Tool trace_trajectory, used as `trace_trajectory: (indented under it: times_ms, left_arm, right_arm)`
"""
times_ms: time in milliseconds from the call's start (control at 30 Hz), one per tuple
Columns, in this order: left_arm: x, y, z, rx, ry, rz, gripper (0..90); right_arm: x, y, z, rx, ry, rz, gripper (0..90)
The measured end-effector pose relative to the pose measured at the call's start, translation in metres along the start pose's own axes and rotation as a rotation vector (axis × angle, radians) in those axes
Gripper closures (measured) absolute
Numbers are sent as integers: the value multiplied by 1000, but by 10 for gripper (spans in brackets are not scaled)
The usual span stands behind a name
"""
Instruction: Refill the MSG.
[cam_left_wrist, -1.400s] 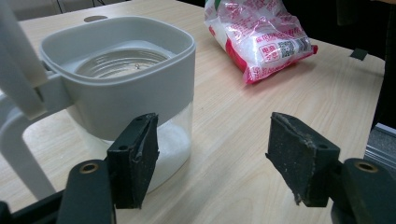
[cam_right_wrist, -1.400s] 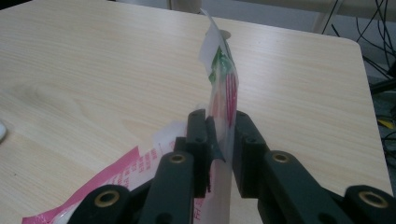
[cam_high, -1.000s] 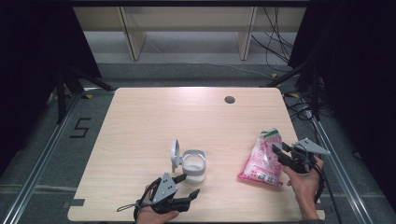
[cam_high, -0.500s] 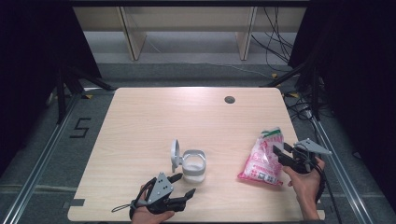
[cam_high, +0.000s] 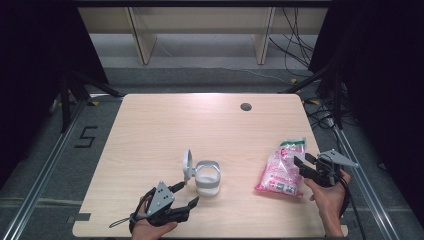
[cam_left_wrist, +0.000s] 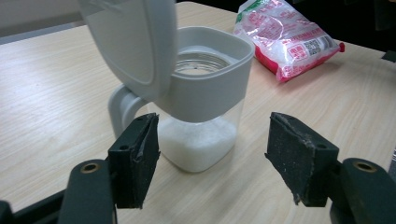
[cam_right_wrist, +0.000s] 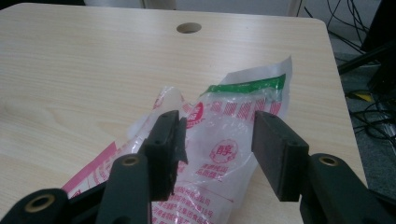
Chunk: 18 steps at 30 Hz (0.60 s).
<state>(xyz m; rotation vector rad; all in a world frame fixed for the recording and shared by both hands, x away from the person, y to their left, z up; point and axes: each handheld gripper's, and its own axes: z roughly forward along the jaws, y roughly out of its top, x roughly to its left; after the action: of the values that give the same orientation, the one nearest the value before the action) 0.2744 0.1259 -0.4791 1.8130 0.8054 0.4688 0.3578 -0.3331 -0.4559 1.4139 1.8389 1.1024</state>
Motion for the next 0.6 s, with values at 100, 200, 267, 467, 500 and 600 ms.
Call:
trace_trajectory:
  times_ms: [100,200,267,467,500,600]
  left_arm:
    - [4,0,-3,-6,7,0,344]
    - [5,0,-6,-2,15,3,367]
    - [8,0,-8,-13,14,8,401]
    - [11,-1,-11,-13,35,24,552]
    - [12,-2,-10,-32,40,26,580]
    - [12,-2,-10,-38,53,29,651]
  right_arm:
    - [2,1,-1,-1,-8,1,526]
    - [6,1,-3,-11,19,44,526]
    - [3,1,-1,-38,19,-12,526]
    - [10,3,-5,-54,45,-5,518]
    - [13,3,-4,-51,63,-13,508]
    - [18,3,-5,-40,70,-2,493]
